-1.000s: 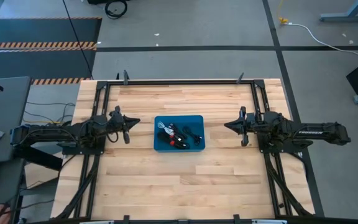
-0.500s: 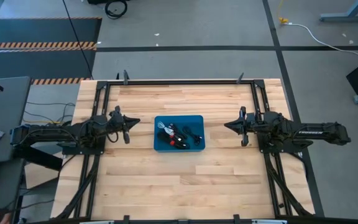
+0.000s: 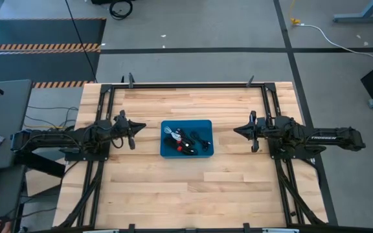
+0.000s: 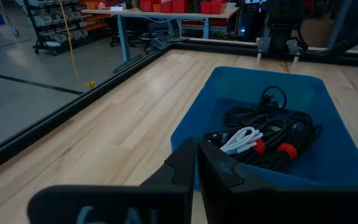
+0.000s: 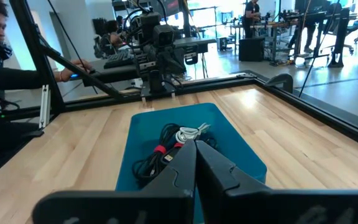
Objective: Pick and place USB-C Cables
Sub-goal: Return to Home Position
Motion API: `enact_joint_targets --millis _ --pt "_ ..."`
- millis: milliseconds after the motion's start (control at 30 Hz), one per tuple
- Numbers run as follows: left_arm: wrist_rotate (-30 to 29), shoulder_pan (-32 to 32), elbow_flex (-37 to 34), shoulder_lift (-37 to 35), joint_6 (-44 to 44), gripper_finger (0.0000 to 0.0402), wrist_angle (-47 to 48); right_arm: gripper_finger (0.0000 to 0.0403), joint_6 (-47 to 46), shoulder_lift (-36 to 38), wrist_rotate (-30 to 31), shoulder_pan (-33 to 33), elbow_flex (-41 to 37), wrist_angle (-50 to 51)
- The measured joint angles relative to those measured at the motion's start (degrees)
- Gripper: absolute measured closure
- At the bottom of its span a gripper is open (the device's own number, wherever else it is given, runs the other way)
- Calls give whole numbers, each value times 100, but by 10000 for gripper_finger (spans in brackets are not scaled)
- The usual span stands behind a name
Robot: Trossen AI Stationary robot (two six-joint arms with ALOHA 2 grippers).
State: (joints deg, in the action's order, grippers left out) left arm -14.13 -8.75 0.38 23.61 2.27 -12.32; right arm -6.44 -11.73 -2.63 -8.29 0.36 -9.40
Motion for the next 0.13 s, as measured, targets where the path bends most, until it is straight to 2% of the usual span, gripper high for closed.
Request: enact_joint_targets --millis 133 --pt "0 0 0 1 2 377 0 389 0 0 0 -2 0 1"
